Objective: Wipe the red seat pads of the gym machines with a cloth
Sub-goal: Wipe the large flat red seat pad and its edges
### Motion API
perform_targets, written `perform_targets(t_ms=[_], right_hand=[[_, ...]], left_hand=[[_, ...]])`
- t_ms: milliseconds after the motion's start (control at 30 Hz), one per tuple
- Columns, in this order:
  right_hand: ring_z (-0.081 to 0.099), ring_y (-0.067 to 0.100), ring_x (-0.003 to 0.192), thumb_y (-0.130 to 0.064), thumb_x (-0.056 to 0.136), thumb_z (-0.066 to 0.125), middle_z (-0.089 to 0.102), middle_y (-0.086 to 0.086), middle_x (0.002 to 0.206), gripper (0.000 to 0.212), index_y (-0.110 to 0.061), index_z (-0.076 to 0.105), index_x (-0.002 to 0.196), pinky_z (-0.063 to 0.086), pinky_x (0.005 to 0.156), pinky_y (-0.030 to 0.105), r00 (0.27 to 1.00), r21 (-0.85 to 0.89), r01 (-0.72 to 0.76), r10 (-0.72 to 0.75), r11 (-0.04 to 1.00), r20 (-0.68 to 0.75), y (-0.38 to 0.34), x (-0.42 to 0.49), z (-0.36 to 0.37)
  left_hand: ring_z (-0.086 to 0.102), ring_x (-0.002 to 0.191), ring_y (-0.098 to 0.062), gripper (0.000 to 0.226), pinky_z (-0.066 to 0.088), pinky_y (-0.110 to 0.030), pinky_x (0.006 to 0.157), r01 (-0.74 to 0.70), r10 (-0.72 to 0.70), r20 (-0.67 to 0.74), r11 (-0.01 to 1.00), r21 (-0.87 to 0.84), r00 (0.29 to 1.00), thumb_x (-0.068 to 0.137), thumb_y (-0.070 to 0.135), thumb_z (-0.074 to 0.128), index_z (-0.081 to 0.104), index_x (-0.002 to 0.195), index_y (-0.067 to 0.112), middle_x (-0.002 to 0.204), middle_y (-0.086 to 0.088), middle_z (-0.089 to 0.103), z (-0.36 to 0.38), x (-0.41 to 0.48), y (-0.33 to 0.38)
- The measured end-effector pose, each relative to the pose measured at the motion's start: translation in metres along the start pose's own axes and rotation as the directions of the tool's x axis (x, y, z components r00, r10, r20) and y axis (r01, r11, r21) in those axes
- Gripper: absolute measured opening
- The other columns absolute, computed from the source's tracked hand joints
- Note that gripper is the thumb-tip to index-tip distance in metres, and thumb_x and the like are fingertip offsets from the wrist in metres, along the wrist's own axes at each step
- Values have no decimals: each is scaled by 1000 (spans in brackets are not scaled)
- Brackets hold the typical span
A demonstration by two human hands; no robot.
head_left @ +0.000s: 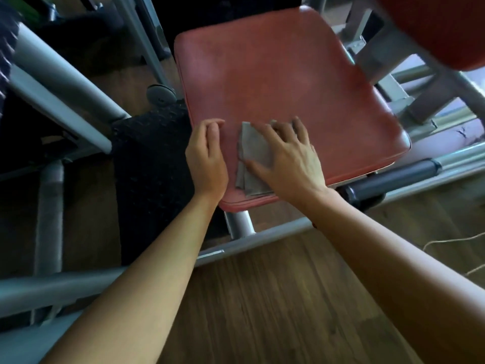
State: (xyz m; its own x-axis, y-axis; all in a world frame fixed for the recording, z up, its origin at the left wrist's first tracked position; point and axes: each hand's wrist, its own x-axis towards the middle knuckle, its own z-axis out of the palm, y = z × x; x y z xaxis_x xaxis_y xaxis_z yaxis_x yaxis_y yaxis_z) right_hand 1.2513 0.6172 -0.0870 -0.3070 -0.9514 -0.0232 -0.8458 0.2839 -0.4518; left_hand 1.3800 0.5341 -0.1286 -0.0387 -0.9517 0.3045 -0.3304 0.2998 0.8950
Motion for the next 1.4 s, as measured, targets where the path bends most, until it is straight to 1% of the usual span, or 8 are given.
perform_targets(t_ms=[133, 233, 300, 433, 700, 1067, 1233, 1400], right_hand=[[5, 29, 155, -50, 92, 58, 36, 0, 155, 56, -34, 47, 145, 30, 117, 48, 998, 39, -23, 25, 999, -50, 1, -2, 10], [18, 29, 152, -54, 88, 60, 47, 1, 141, 48, -32, 58, 131, 30, 116, 46, 979, 93, -81, 97, 992, -180, -7, 3, 22], [31, 29, 145, -62, 85, 61, 51, -1, 127, 46, -33, 59, 120, 34, 112, 47, 951, 79, -102, 120, 992, -286, -12, 6, 30], [43, 24, 130, -66, 86, 59, 52, -6, 118, 43, -37, 59, 118, 38, 102, 43, 915, 29, -56, 63, 998, -399, -6, 9, 40], [51, 19, 117, -66, 86, 53, 56, -10, 116, 45, -46, 62, 125, 35, 86, 31, 902, -11, 85, -82, 996, -423, 17, 5, 38], [54, 21, 107, -63, 89, 59, 62, -9, 105, 38, -42, 67, 119, 47, 94, 43, 741, -49, 214, -195, 976, -643, 31, -40, 61], [52, 17, 95, -70, 88, 54, 59, -11, 89, 40, -37, 73, 103, 49, 81, 38, 738, -122, 261, -279, 958, -614, 38, -86, 57], [64, 4, 90, -45, 87, 71, 66, -17, 102, 25, -39, 73, 111, 53, 79, 35, 690, 132, 294, -114, 947, -715, 74, -141, 84]], left_hand=[[66, 97, -11, 31, 53, -35, 88, -56, 56, -5, 996, -70, 998, 108, 17, 40, 68, 105, 5, 101, -2, 70, -2, 0, -6], [67, 98, -12, 29, 54, -35, 88, -56, 58, 14, 990, -127, 998, 108, 17, 42, 68, 104, 6, 100, -1, 71, -3, -1, -10], [67, 95, -7, 25, 52, -25, 85, -72, 75, 18, 988, -134, 997, 105, 16, 46, 70, 102, 8, 98, 4, 72, -4, 0, -10], [64, 82, 3, 15, 44, -7, 73, -107, 109, 8, 988, -113, 994, 98, 11, 57, 71, 96, 12, 87, 10, 70, 1, 1, -13], [58, 77, 2, 14, 41, -9, 71, -291, 291, 8, 957, 1, 957, 95, 12, 60, 72, 93, 18, 90, 9, 68, 4, 6, -26], [60, 82, -5, 16, 40, -5, 67, -352, 345, 81, 930, 110, 935, 96, 21, 63, 76, 93, 14, 88, 7, 71, 2, 6, -23], [62, 92, -6, 8, 49, -26, 86, -359, 301, 272, 912, 197, 914, 92, 27, 68, 77, 94, 27, 88, 17, 64, -1, 5, -15], [59, 103, -10, 10, 46, -36, 100, -422, 321, 389, 882, 209, 864, 91, 31, 70, 77, 98, 33, 100, 12, 61, -2, 7, -15]])
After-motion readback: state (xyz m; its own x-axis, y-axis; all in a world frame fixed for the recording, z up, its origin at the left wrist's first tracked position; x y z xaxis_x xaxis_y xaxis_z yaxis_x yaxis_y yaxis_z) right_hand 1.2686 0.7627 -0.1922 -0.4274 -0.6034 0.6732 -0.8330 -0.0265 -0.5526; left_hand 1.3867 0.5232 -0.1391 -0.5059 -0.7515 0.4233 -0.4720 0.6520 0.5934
